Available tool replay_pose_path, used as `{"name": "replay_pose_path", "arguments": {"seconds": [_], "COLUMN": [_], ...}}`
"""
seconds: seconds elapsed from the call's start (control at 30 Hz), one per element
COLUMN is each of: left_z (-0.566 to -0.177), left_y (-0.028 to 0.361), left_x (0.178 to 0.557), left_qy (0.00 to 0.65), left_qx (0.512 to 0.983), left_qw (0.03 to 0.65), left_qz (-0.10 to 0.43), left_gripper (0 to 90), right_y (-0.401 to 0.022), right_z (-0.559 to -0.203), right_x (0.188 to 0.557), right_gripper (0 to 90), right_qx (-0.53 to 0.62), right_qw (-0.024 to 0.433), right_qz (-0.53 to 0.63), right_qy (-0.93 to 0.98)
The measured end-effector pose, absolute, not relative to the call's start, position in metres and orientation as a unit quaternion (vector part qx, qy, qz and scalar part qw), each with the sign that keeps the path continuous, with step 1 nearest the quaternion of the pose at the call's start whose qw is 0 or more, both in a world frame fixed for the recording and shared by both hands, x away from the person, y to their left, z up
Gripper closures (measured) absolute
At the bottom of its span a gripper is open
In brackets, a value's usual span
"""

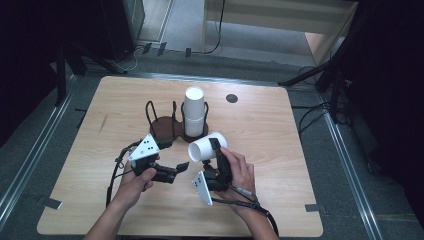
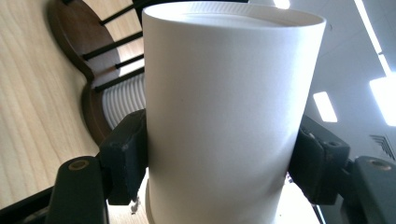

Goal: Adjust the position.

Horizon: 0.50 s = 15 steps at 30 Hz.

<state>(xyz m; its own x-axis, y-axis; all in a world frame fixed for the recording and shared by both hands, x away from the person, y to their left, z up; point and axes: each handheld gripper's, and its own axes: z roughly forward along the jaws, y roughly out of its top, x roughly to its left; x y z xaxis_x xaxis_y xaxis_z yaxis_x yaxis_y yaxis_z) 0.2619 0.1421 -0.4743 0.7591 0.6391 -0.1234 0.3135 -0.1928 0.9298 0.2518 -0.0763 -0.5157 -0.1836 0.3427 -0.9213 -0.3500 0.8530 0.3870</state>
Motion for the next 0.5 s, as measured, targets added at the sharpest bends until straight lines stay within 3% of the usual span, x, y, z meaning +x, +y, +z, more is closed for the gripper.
{"name": "replay_pose_path", "arguments": {"seconds": [0.5], "left_z": [-0.475], "left_y": [0.131], "left_x": [0.26], "left_qy": [0.302], "left_qx": [0.769], "left_qw": [0.547], "left_qz": [0.135], "left_gripper": [7.9], "right_y": [-0.065], "right_z": [-0.522], "right_x": [0.247], "right_gripper": [29.1], "right_qx": [-0.03], "right_qw": [0.637], "right_qz": [0.26], "right_qy": [0.725]}}
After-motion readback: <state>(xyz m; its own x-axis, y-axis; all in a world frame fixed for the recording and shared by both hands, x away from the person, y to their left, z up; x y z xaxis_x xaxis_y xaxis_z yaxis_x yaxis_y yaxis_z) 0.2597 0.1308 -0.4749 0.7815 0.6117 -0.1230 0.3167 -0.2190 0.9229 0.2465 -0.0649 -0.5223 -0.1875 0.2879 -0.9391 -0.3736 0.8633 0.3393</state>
